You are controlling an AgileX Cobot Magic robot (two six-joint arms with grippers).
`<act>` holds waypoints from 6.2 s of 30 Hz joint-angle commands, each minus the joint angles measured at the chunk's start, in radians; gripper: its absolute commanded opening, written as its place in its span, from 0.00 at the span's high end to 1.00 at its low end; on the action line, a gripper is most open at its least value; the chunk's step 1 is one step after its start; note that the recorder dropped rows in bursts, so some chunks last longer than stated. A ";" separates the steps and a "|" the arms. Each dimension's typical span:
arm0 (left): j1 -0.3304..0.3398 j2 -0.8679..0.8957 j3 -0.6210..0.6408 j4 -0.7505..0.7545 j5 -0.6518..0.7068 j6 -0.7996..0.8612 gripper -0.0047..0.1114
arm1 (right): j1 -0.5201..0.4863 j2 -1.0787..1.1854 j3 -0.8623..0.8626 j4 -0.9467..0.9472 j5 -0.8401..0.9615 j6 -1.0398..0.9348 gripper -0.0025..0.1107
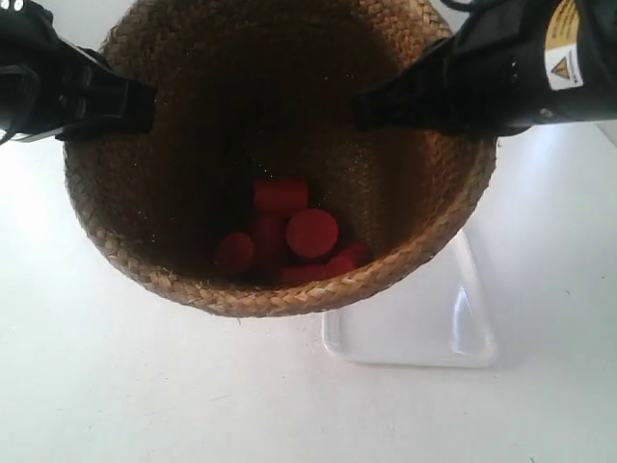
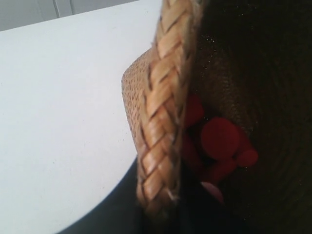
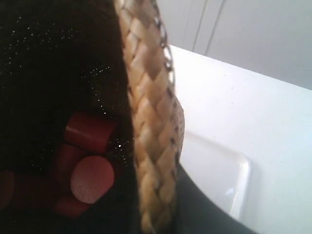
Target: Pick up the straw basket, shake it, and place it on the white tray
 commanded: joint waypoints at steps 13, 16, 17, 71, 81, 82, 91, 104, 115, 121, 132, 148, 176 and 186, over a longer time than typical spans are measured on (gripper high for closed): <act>-0.037 0.317 -0.304 -0.047 0.084 -0.033 0.96 | -0.298 0.121 -0.152 0.364 0.096 -0.301 0.98; -0.050 0.415 -0.382 -0.045 0.156 -0.051 0.96 | -0.360 0.128 -0.154 0.402 0.125 -0.354 0.98; -0.059 0.435 -0.401 -0.042 0.178 -0.047 0.96 | -0.374 0.128 -0.154 0.425 0.131 -0.373 0.98; -0.106 0.690 -0.676 -0.061 0.333 -0.038 0.65 | -0.532 0.321 -0.175 0.543 0.215 -0.539 0.65; -0.106 0.689 -0.676 -0.065 0.339 -0.038 0.29 | -0.532 0.321 -0.185 0.535 0.187 -0.531 0.41; -0.106 0.689 -0.677 -0.063 0.339 -0.038 0.29 | -0.532 0.319 -0.192 0.527 0.192 -0.528 0.41; -0.106 0.611 -0.677 0.044 0.349 -0.038 0.29 | -0.532 0.205 -0.250 0.499 0.189 -0.526 0.41; -0.106 0.445 -0.677 0.082 0.575 0.118 0.42 | -0.532 0.000 -0.254 0.499 0.257 -0.526 0.43; -0.106 0.302 -0.593 0.087 0.611 0.174 0.96 | -0.530 -0.106 -0.139 0.504 0.174 -0.616 0.98; -0.106 0.179 -0.486 0.149 0.403 0.174 0.96 | -0.530 -0.161 -0.035 0.539 0.080 -0.616 0.98; -0.106 -0.250 -0.021 0.190 -0.086 0.089 0.96 | -0.530 -0.250 0.062 0.537 0.065 -0.616 0.98; -0.106 -0.636 0.193 0.220 0.477 0.088 0.96 | -0.530 -0.250 0.062 0.540 0.065 -0.616 0.98; 0.178 -0.694 0.308 0.209 0.369 0.113 0.96 | -0.530 -0.250 0.062 0.540 0.065 -0.616 0.98; 0.410 -0.989 0.645 0.196 0.026 0.063 0.96 | -0.530 -0.250 0.062 0.540 0.065 -0.616 0.98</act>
